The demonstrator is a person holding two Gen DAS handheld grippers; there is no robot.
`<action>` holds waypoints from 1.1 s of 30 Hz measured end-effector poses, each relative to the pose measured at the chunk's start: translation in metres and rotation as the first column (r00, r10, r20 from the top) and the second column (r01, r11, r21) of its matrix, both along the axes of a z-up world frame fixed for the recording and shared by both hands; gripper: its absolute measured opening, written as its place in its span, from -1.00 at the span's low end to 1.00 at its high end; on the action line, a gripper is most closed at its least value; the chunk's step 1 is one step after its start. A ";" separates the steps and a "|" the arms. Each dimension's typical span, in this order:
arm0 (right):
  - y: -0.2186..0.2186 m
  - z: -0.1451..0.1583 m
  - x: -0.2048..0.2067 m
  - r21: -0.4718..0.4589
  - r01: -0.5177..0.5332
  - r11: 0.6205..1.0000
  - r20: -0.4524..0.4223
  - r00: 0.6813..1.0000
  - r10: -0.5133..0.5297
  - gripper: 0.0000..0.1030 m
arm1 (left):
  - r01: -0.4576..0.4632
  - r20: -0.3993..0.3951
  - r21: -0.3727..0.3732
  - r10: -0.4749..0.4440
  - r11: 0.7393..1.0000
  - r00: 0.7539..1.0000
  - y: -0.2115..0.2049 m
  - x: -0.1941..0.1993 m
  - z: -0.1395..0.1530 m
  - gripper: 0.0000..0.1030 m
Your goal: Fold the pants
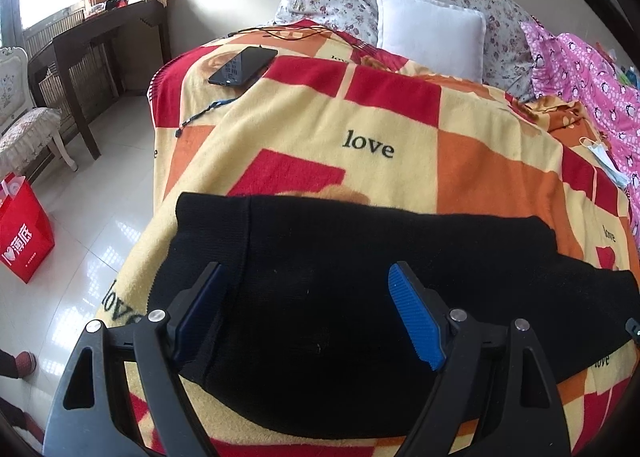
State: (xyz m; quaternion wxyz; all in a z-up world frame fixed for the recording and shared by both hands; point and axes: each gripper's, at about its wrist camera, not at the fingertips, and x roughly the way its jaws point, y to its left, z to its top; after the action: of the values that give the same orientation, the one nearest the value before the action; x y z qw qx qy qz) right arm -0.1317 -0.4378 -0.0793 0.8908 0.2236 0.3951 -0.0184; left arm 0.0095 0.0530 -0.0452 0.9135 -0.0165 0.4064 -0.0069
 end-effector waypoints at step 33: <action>0.330 0.000 0.100 -0.097 -0.759 0.644 -0.045 0.650 0.758 -0.20 | -0.105 0.001 0.060 0.105 0.993 0.994 0.049 0.028 -0.019 0.65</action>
State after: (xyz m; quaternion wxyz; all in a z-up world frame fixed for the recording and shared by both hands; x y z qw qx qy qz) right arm -0.0318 -0.1075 -0.0792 0.8273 -0.0101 0.4510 0.3347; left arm 0.0372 0.1025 -0.0637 0.9123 -0.0105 0.4060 0.0534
